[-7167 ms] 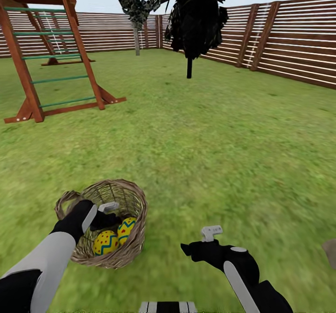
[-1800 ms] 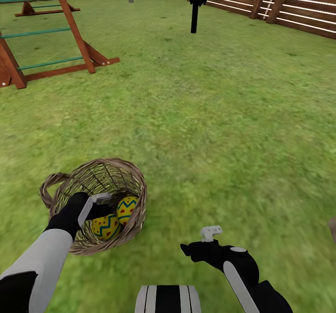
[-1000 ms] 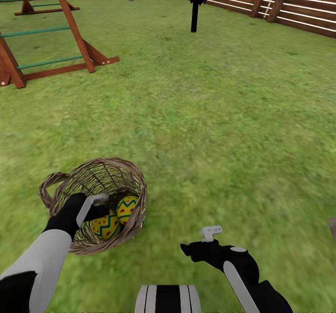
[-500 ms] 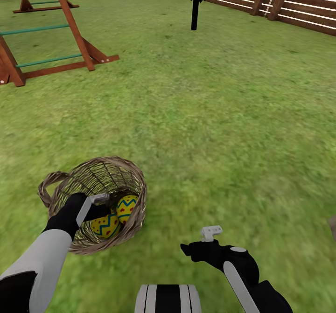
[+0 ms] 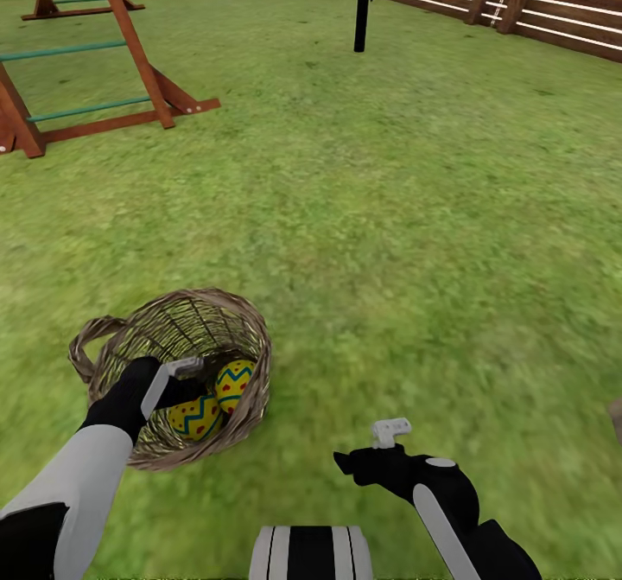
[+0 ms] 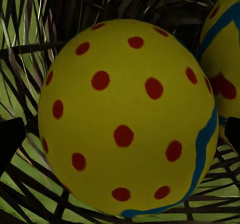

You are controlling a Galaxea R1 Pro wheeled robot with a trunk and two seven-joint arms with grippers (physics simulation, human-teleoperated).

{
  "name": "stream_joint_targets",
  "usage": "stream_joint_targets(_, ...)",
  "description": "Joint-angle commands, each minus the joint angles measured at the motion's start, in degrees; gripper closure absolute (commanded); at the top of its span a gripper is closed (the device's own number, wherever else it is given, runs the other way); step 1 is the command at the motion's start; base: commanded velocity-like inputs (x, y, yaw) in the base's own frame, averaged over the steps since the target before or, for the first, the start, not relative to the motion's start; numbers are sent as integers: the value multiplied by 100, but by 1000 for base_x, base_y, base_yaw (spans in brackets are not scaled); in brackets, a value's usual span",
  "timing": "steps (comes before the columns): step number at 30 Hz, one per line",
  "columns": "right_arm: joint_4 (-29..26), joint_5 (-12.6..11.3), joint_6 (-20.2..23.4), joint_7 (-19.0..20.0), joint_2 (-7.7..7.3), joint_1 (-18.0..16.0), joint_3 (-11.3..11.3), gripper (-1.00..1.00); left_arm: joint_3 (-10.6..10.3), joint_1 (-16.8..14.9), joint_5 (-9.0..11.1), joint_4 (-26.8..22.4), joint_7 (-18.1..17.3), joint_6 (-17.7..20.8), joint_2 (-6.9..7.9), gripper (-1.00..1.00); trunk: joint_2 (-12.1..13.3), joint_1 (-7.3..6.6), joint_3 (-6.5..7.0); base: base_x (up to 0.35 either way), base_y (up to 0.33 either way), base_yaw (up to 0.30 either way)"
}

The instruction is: Take the three Easter eggs out of the wicker basket on the lawn in the garden, then place them on the lawn next to a single tree (choose any tree) so that all three eggs are next to the same tree and none are left in the basket.

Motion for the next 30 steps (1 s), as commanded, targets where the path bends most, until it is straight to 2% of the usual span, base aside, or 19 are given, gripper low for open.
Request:
stream_joint_targets(1,-6,-61,14,-60,-5,-4,11,-100,10,-2,48,-6,19,25,-1,-100,-3,1,-27,0,0,0)
stream_joint_targets(7,-6,-62,14,-55,-5,-3,5,-100,10,-2,48,-8,19,24,3,-100,-4,4,-49,0,0,0)
stream_joint_targets(10,-6,-62,14,-53,-5,-3,5,-100,10,-2,48,-9,19,23,5,-100,-8,12,-115,0,0,0)
stream_joint_targets(17,-6,-62,14,-52,-5,-4,2,-100,10,-2,48,-13,19,21,5,-100,-8,12,-115,0,0,0)
stream_joint_targets(22,-6,-62,14,-52,-5,-3,2,-100,10,-2,48,-15,11,23,1,-100,-15,24,-226,0,0,0)
stream_joint_targets(28,-6,-62,14,-52,-5,-4,2,-100,12,-1,48,-19,14,17,-3,-100,-15,24,-226,0,0,0)
stream_joint_targets(30,-6,-62,14,-52,-5,-4,2,-100,16,0,48,-18,12,22,-3,-100,-18,30,-270,0,0,0)
